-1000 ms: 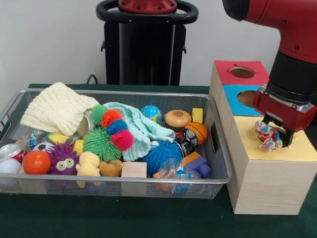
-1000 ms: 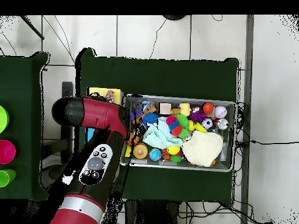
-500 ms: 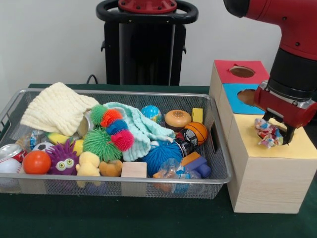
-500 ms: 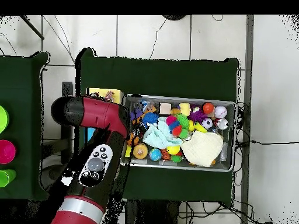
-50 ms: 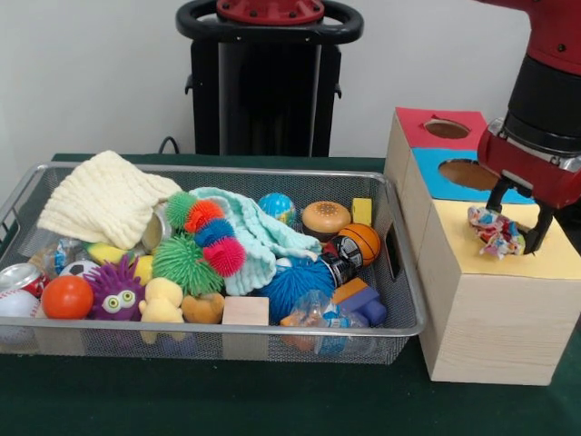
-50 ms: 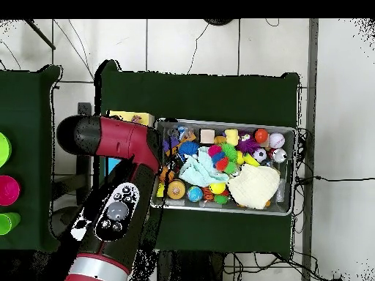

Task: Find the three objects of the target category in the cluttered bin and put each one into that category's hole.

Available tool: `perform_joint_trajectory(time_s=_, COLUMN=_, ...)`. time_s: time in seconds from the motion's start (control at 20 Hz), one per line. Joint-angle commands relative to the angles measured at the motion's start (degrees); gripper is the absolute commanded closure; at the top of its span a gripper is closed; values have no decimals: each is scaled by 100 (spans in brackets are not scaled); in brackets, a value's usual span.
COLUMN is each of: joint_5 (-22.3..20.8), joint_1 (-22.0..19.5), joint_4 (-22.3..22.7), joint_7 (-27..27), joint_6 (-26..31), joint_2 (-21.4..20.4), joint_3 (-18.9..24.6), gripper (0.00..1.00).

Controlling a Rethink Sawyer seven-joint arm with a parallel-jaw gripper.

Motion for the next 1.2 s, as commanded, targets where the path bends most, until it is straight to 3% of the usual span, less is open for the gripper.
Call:
perform_joint_trajectory(time_s=0.05, joint_5=-215, joint_1=-200, joint_4=-62, joint_7=780, joint_6=1216, joint_2=-232, joint_3=252, gripper=0)
perform_joint_trajectory(time_s=0.65, joint_5=-228, joint_1=-248, joint_4=-91, joint_7=729, joint_6=1138, joint_2=-194, joint_3=268, gripper=0)
perform_joint_trajectory(time_s=0.85, joint_5=-284, joint_1=-223, joint_4=-175, joint_7=705, joint_6=1580, joint_2=-466, joint_3=156, gripper=0)
perform_joint_trajectory(time_s=1.2, joint_5=-311, joint_1=-368, joint_4=-304, joint_7=476, joint_6=1790, joint_2=-771, joint_3=131, gripper=0)
